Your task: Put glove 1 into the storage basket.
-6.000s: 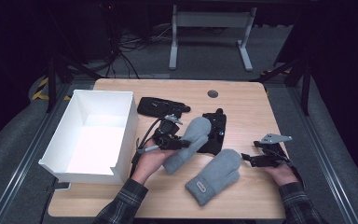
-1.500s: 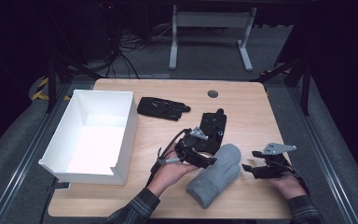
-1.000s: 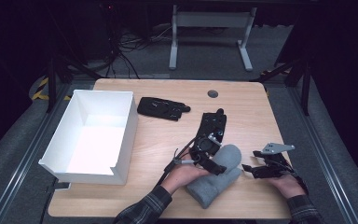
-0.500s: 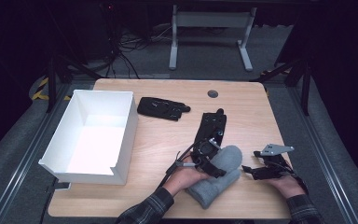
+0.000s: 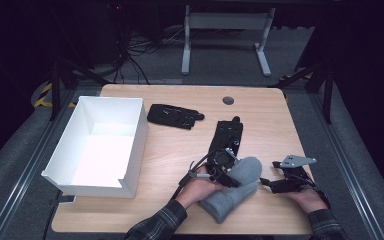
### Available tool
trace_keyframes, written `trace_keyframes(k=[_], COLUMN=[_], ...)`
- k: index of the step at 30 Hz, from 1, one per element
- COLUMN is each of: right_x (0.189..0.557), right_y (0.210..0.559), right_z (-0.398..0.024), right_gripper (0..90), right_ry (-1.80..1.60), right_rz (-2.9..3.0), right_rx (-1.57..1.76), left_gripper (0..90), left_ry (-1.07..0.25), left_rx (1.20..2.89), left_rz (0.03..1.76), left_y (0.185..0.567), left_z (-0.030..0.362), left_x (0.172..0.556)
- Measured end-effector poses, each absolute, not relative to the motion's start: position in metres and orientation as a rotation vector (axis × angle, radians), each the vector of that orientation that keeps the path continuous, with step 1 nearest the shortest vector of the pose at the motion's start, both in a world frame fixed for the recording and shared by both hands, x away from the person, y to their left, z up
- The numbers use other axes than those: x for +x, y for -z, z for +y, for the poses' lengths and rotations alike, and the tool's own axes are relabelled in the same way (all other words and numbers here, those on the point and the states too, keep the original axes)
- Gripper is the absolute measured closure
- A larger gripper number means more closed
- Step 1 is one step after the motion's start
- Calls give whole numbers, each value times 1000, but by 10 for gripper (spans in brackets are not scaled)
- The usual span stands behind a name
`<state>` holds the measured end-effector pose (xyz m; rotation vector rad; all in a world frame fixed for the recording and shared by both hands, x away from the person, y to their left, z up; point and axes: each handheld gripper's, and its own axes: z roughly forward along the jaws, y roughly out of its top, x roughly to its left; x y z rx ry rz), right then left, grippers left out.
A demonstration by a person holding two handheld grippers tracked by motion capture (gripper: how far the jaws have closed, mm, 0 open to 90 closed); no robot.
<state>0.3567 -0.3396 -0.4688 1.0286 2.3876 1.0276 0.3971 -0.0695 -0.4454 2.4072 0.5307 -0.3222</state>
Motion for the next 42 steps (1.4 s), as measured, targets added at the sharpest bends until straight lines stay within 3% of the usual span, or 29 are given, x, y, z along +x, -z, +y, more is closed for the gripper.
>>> trace_keyframes(k=[15,42], right_x=[357,357], right_y=[469,469], right_z=[-340,-340], right_gripper=[153,153], right_ry=[-1027,-1027], right_rz=[2387,2387], right_rx=[1029,1029], left_gripper=[727,728], left_ry=[352,81], left_rx=[2357,2216], left_rz=[528,624], left_y=[423,314], left_z=[-57,26], left_x=[396,412])
